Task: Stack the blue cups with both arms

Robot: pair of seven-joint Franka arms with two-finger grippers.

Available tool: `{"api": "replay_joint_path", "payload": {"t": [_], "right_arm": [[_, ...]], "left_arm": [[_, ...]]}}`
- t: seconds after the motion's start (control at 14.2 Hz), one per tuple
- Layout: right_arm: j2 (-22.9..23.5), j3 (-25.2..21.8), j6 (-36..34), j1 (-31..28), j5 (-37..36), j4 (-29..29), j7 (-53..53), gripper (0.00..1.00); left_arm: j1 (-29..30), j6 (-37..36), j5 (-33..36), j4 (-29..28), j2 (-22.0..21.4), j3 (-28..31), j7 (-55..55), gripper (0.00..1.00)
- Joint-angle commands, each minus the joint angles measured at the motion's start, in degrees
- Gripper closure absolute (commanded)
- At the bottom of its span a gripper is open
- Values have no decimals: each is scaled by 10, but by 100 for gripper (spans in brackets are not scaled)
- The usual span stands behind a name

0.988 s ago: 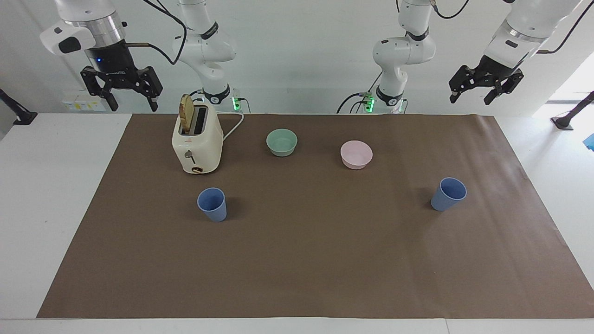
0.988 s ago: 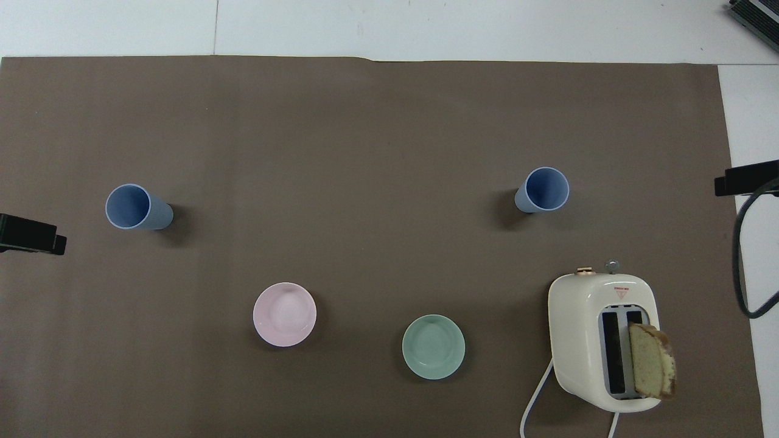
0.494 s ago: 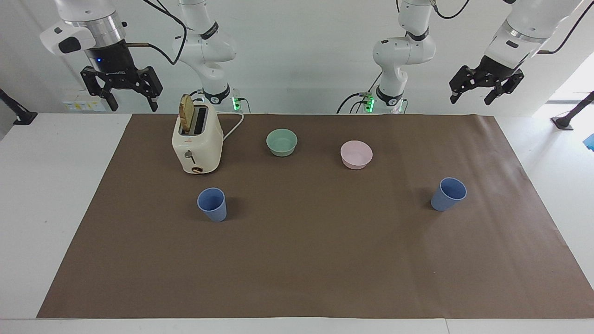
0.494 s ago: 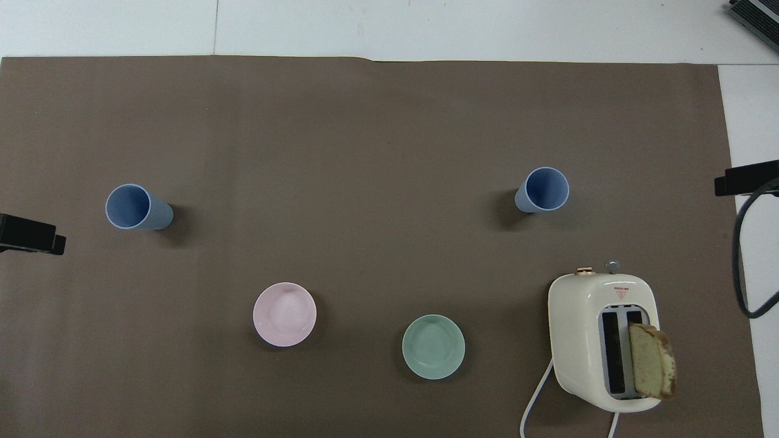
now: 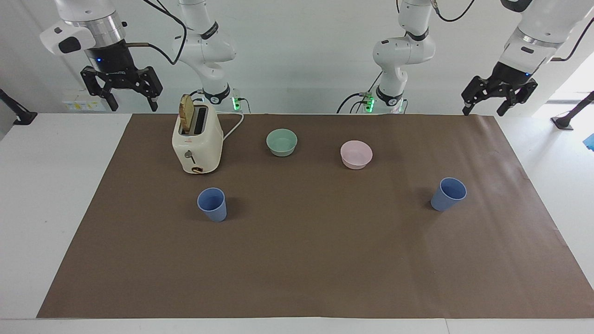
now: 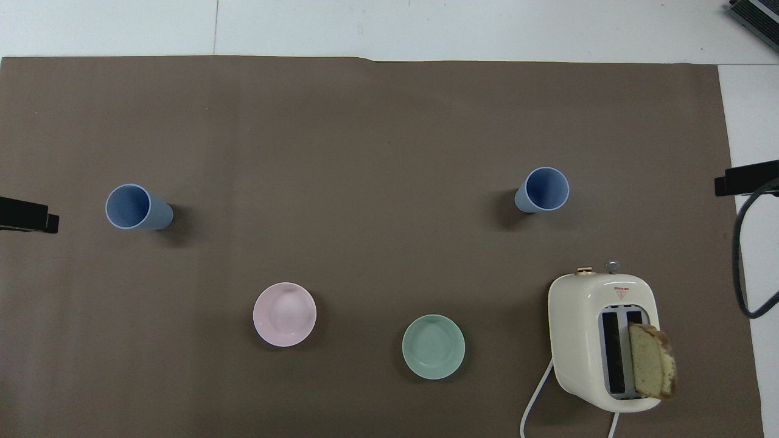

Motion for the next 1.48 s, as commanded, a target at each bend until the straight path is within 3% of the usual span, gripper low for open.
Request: {"api": "replay_joint_path", "payload": {"t": [0.0, 0.28, 0.56, 0.71, 1.13, 1.2, 1.27, 1.34, 1.41], "right_arm": [[-8, 3, 5, -6, 5, -9, -15, 0], [-8, 3, 5, -6, 4, -9, -15, 0], [-8, 2, 5, -6, 5, -9, -15, 0], [-8, 2, 5, -6, 5, -9, -15, 0], [-8, 2, 5, -6, 4, -9, -15, 0], [-8, 2, 5, -6, 4, -9, -15, 0], [-8, 3, 5, -6, 5, -9, -15, 0], [-8, 2, 5, -6, 4, -9, -15, 0], [-9, 3, 5, -6, 5, -9, -15, 0]], "left_arm": [[21, 60, -2, -25, 26, -2, 17, 0], [47, 148, -1, -51, 88, -2, 9, 0], [47, 244, -1, -168, 101, -2, 3, 0], [39, 292, -1, -196, 117, -3, -19, 0], [36, 315, -2, -231, 123, -3, -24, 0], [35, 317, -2, -233, 125, -3, -24, 8], [35, 318, -2, -233, 127, -3, -28, 47], [35, 320, -3, -231, 129, -3, -33, 77], [35, 319, -3, -228, 131, -3, -34, 100]]}}
